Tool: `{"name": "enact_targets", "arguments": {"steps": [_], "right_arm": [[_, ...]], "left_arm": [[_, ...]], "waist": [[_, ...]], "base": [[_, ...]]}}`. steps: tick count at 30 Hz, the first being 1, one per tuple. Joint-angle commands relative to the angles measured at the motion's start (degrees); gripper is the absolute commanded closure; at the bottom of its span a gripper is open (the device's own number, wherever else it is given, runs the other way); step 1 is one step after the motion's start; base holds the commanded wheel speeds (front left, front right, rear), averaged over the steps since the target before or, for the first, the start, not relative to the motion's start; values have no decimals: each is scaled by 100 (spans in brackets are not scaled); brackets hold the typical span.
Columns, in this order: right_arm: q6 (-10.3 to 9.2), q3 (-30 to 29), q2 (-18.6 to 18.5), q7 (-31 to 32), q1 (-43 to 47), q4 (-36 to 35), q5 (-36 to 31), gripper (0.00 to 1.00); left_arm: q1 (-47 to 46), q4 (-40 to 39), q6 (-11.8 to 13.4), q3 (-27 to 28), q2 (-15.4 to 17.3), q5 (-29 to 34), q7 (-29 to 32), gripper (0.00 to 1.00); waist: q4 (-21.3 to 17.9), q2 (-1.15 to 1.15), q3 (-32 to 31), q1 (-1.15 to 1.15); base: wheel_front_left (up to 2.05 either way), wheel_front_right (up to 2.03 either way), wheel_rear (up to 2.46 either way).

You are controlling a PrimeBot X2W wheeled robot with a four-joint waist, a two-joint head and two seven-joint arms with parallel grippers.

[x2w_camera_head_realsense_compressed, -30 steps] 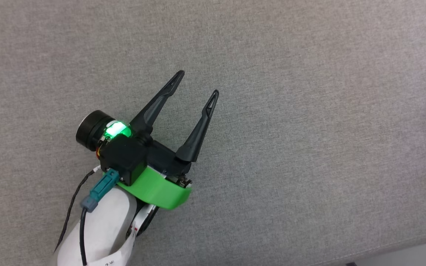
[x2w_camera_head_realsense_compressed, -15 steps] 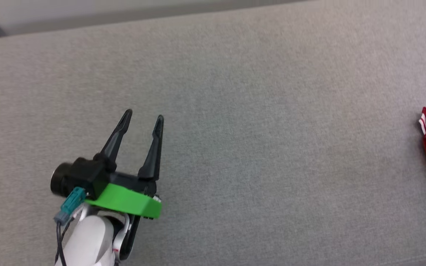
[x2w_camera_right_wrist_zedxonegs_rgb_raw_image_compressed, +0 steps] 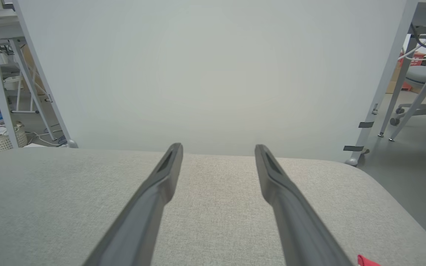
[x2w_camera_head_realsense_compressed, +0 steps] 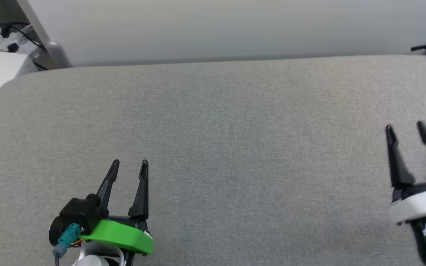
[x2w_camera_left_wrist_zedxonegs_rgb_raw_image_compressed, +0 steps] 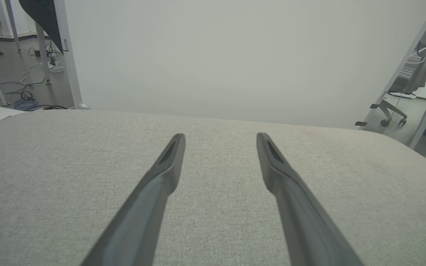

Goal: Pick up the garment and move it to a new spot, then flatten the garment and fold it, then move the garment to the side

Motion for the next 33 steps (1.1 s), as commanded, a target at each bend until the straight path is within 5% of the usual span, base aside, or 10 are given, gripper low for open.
{"name": "enact_targets", "arguments": {"steps": [1, 15, 33], "right_arm": [[-4, 61, 81, -113, 159, -9, -68, 0], [-4, 491, 674, -694, 746, 549, -456, 0], [-4, 476, 758, -821, 577, 739, -518, 0]], "left_arm": [[100, 33, -60, 37, -42, 90, -33, 0], [304, 220, -297, 544, -416, 465, -33, 0], [251, 254, -359, 511, -523, 617, -34, 0]], "waist": [[270, 0, -286, 1], [352, 0, -412, 1], [284, 0, -398, 1]], "base": [[0, 0, 0], [0, 0, 0], [0, 0, 0]]}}
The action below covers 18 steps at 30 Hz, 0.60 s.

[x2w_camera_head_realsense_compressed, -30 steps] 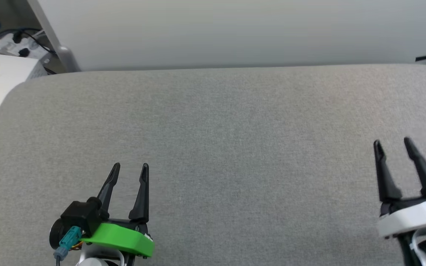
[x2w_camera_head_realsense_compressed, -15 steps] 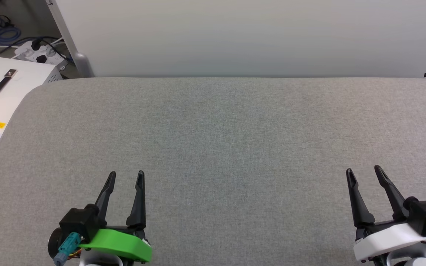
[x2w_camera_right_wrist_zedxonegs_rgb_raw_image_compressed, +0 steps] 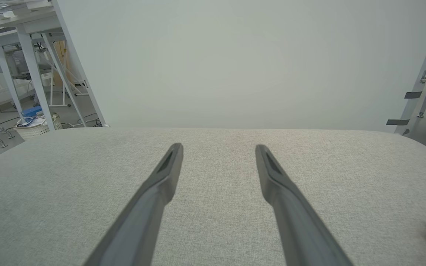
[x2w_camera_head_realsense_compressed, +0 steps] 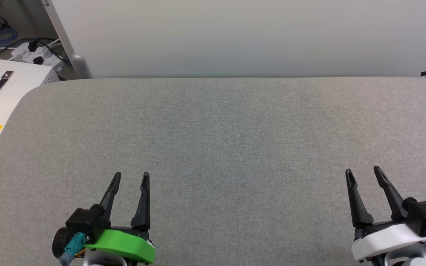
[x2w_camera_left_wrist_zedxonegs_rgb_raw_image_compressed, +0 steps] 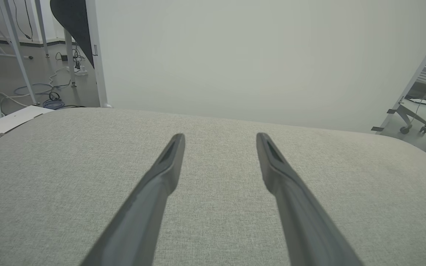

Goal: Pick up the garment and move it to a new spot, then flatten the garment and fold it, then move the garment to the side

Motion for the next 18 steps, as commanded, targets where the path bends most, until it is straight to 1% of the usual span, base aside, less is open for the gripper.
{"name": "enact_targets", "arguments": {"steps": [1, 11, 12, 18], "right_arm": [[-3, 10, 24, -35, -86, 17, -44, 0], [-3, 31, 53, -50, -109, 3, -47, 0], [0, 25, 43, -16, -14, 5, -1, 100], [0, 16, 52, 18, -12, -1, -26, 100]], "left_arm": [[19, -18, -15, 2, -23, 23, -34, 0], [-9, -55, -16, -26, 3, -8, -34, 0], [-1, -46, 0, -38, 8, -3, 0, 100], [-4, -53, 14, -31, 2, 24, 36, 100]], "waist": [[-6, 0, -9, 1], [-33, 0, 59, 1], [-33, 0, 59, 1], [-35, 0, 58, 1]], "base": [[0, 0, 0], [0, 0, 0], [0, 0, 0], [0, 0, 0]]}}
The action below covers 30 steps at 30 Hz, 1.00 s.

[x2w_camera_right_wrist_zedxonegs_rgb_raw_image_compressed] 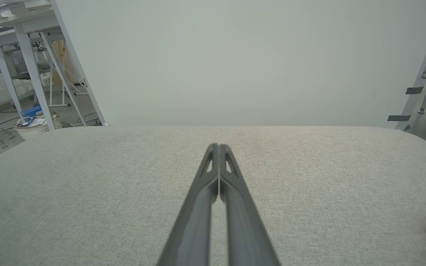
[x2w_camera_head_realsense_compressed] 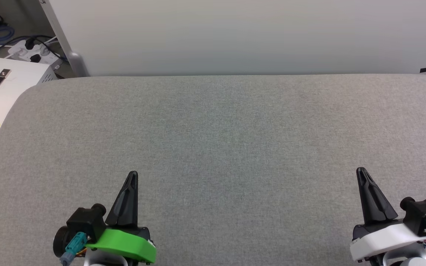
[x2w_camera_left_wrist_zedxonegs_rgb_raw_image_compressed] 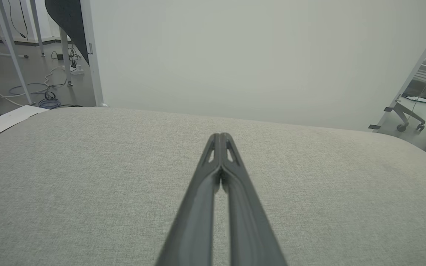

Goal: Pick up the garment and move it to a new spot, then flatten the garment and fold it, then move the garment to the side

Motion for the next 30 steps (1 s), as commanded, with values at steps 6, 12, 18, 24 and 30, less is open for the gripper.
{"name": "enact_targets", "arguments": {"steps": [6, 12, 18, 24, 30], "right_arm": [[0, -33, 53, 133, -18, -31, -138, 100], [0, -51, 79, 201, -27, -46, -206, 100], [-1, -68, 105, 268, -35, -60, -273, 100], [-1, -86, 132, 338, -44, -76, -343, 100], [-1, -103, 158, 406, -53, -91, -410, 100]], "left_arm": [[-11, -49, 71, 34, -11, 130, 138, 100], [-17, -73, 105, 51, -16, 194, 207, 100], [-22, -98, 140, 69, -21, 257, 275, 100], [-28, -123, 176, 87, -27, 324, 347, 100], [-33, -148, 210, 104, -32, 388, 415, 100]], "waist": [[-5, 0, -19, 0], [-7, 0, -29, 0], [-10, 0, -39, 0], [-13, 0, -49, 0], [-16, 0, -59, 0]], "base": [[0, 0, 0], [0, 0, 0], [0, 0, 0], [0, 0, 0], [0, 0, 0]]}}
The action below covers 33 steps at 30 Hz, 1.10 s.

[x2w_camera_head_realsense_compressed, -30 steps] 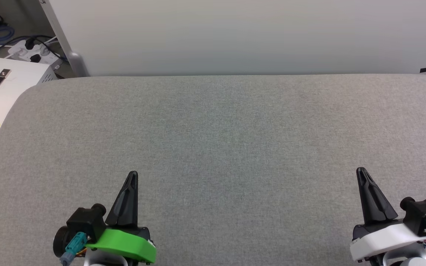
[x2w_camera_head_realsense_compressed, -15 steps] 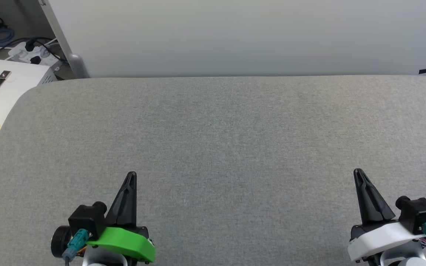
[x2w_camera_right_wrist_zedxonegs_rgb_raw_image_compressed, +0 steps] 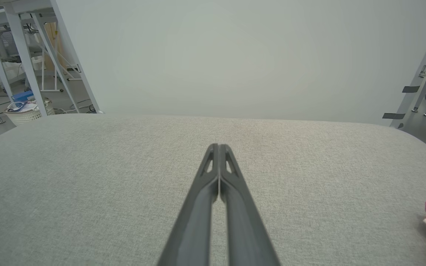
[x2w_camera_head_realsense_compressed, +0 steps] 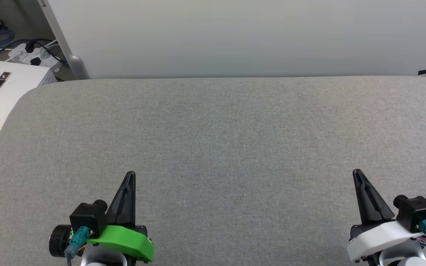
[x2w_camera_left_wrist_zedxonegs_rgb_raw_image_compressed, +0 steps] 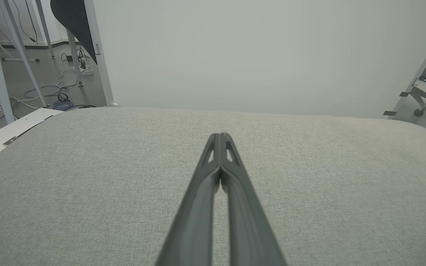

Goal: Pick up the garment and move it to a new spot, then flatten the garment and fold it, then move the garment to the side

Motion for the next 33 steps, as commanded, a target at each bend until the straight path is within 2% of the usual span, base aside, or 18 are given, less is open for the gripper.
{"name": "enact_targets", "arguments": {"steps": [1, 33], "right_arm": [[-1, -17, 33, 29, -54, -36, -72, 100], [-2, -115, 181, 414, -103, -121, -456, 100]], "left_arm": [[-31, -29, 56, 30, -25, 58, 28, 100], [-63, -168, 253, 130, -56, 422, 420, 100]], "waist": [[-1, 0, -2, 0], [-16, 0, -60, 0]], "base": [[0, 0, 0], [0, 0, 0]]}}
